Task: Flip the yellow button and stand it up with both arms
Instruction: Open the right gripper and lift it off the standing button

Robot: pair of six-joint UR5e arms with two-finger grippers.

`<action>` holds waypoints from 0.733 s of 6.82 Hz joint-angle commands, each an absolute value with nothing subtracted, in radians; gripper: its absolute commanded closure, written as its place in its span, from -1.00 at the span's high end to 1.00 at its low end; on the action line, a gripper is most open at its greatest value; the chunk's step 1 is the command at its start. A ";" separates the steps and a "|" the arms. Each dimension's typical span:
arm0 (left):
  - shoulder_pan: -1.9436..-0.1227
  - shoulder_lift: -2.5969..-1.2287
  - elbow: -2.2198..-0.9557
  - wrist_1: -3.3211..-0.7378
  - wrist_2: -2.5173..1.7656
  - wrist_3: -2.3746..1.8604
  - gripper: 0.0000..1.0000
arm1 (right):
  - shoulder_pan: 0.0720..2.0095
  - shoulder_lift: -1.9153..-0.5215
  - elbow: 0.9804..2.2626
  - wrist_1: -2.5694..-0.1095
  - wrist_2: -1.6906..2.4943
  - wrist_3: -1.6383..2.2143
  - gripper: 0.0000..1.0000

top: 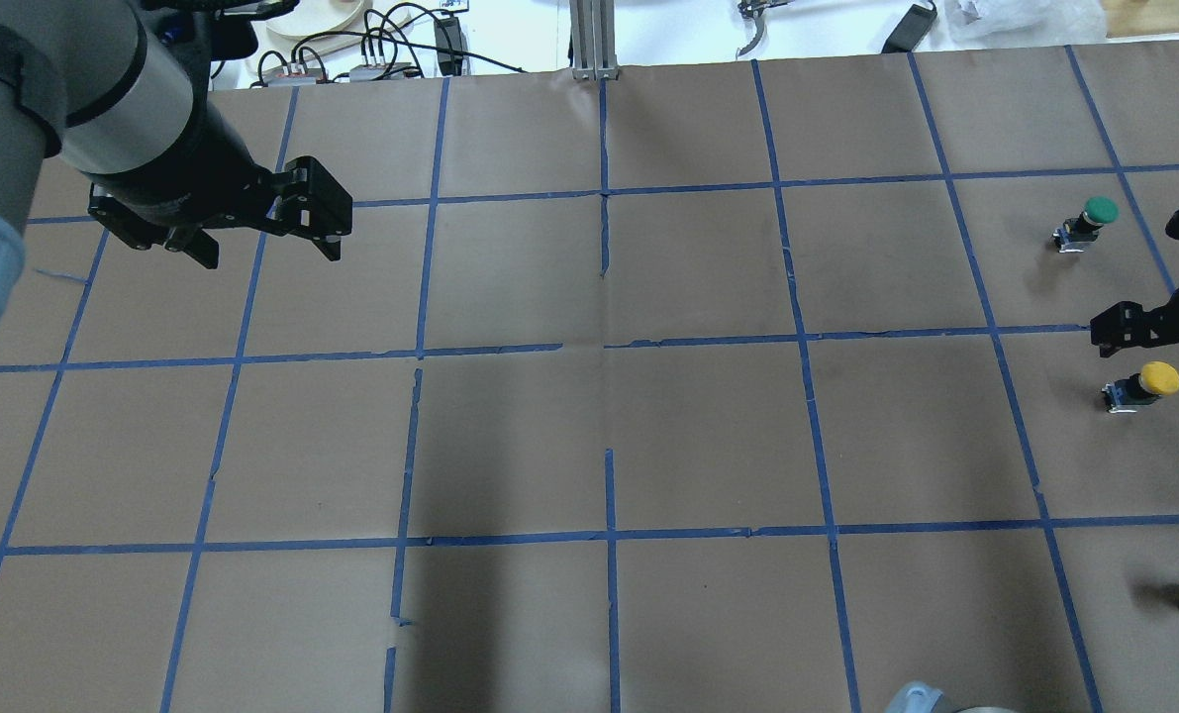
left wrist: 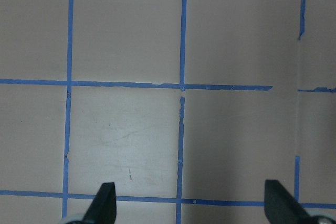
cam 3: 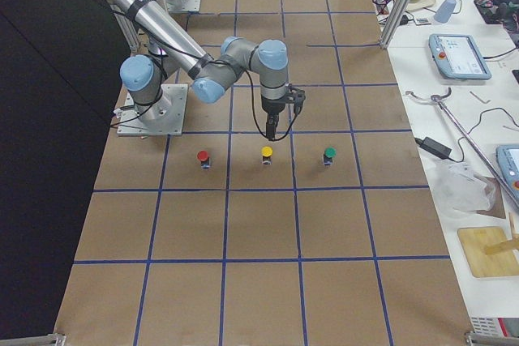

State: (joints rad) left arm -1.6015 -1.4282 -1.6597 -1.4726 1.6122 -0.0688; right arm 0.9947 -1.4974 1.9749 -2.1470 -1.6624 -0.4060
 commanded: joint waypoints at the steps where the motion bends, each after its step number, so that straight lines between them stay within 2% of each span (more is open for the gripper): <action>1: -1.600 -1.430 -1.658 -1.473 1.612 -0.066 1.00 | 1.130 -1.552 1.827 -1.795 -1.657 -0.371 1.00; 4: -1.600 -1.430 -1.657 -1.473 1.612 -0.066 1.00 | 1.458 -1.592 1.706 -1.574 -1.611 -0.091 1.00; 5: -1.600 -1.428 -1.657 -1.474 1.612 -0.066 1.00 | 1.506 -1.630 1.647 -1.510 -1.554 -0.015 1.00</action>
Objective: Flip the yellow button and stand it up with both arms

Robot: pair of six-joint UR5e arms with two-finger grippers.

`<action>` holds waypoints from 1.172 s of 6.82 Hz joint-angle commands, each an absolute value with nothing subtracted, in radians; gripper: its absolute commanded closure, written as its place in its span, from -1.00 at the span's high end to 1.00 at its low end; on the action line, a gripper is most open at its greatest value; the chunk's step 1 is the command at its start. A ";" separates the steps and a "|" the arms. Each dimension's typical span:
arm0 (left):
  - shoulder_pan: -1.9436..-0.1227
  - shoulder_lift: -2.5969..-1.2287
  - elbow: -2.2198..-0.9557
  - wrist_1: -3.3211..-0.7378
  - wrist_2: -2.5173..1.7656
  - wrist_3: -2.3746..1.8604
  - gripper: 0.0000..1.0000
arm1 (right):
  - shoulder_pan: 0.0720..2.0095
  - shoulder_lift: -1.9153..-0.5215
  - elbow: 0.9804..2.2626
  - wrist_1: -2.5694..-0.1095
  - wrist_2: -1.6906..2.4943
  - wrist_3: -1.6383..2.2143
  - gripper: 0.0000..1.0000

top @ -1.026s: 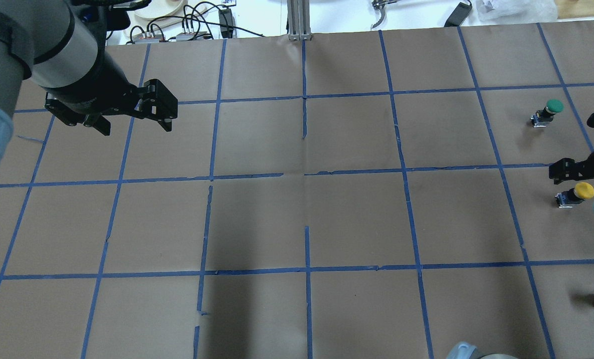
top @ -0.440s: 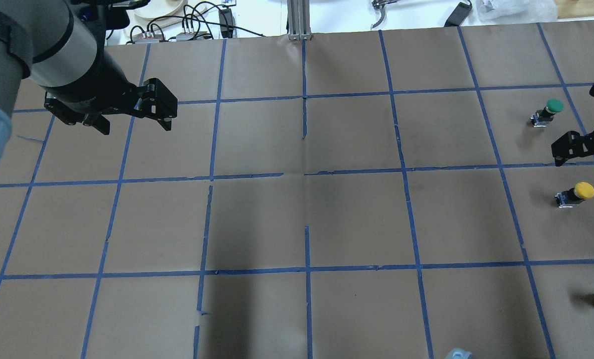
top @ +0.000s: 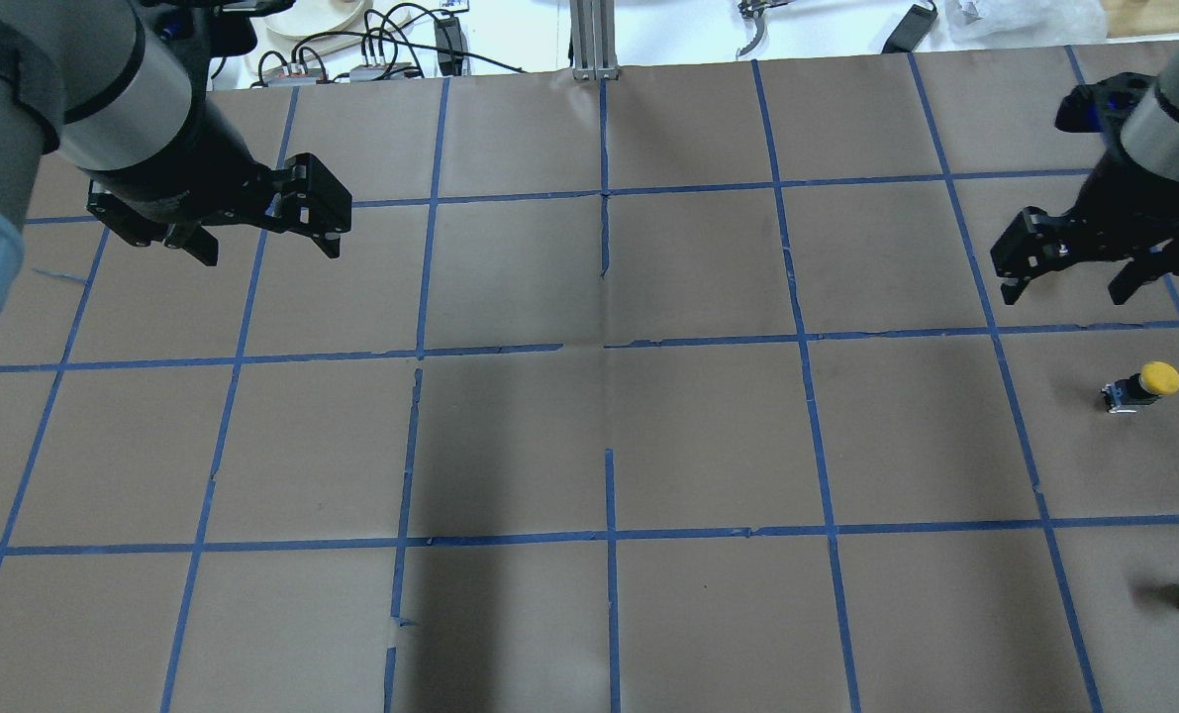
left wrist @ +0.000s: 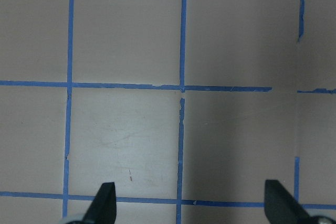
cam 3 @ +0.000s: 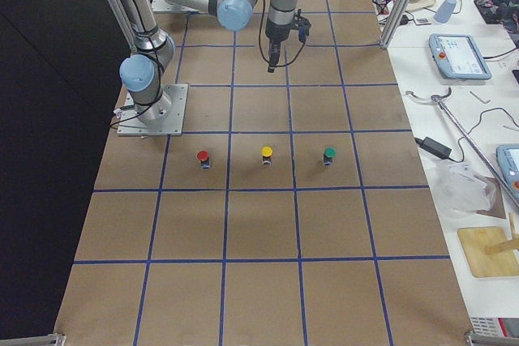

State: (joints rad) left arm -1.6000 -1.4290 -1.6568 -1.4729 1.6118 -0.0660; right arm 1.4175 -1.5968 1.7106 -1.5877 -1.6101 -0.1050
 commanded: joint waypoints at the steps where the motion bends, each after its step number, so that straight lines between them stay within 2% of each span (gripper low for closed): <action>1: -1.601 -1.428 -1.657 -1.476 1.612 -0.066 1.00 | 1.538 -1.664 1.617 -1.421 -1.560 0.047 1.00; 8: -1.600 -1.425 -1.658 -1.479 1.609 -0.066 1.00 | 1.580 -1.652 1.628 -1.416 -1.571 0.055 1.00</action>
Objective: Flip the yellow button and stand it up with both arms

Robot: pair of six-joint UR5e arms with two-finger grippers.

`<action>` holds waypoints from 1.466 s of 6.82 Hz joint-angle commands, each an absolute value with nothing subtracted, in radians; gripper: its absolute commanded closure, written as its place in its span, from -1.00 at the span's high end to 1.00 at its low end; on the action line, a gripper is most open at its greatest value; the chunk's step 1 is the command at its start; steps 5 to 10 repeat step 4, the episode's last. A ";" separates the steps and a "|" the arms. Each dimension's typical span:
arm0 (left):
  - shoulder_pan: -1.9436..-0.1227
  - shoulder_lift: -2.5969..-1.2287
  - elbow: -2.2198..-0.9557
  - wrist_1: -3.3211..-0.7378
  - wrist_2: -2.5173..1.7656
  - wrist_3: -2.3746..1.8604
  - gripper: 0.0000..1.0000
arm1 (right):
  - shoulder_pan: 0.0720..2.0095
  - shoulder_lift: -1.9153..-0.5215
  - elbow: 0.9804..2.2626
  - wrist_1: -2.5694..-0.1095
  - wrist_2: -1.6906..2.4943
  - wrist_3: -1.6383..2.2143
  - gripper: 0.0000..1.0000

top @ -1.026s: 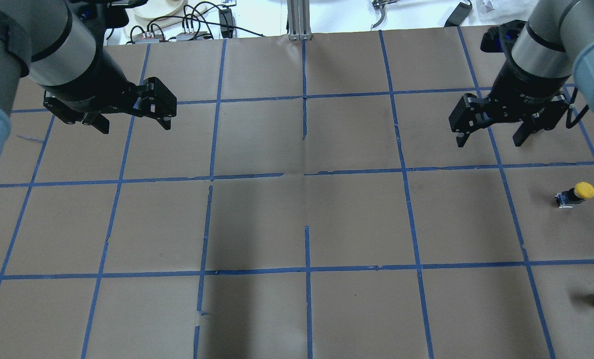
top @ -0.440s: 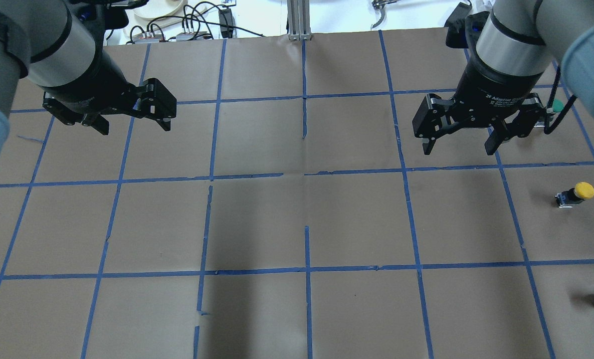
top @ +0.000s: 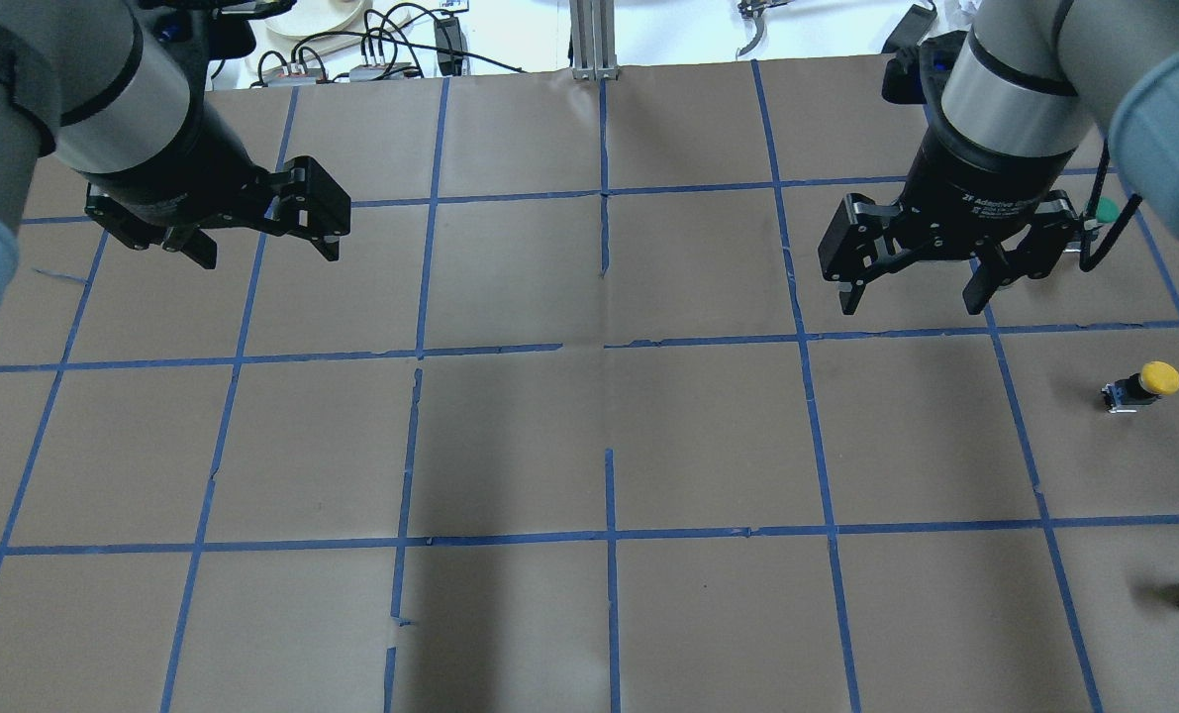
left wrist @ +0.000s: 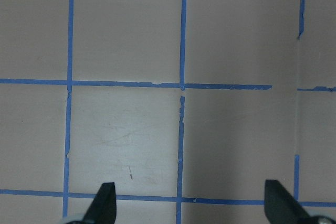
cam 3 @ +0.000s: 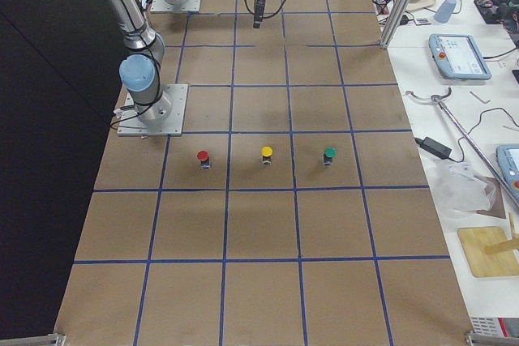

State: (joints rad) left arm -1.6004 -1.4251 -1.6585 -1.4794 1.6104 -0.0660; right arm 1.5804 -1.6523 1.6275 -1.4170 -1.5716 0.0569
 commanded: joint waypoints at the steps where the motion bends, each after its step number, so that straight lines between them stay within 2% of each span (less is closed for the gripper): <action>1: -1.598 -1.428 -1.660 -1.477 1.599 -0.066 1.00 | 1.580 -1.652 1.628 -1.417 -1.571 0.060 1.00; 10: -1.588 -1.434 -1.657 -1.463 1.591 -0.074 1.00 | 1.580 -1.654 1.628 -1.422 -1.571 0.061 1.00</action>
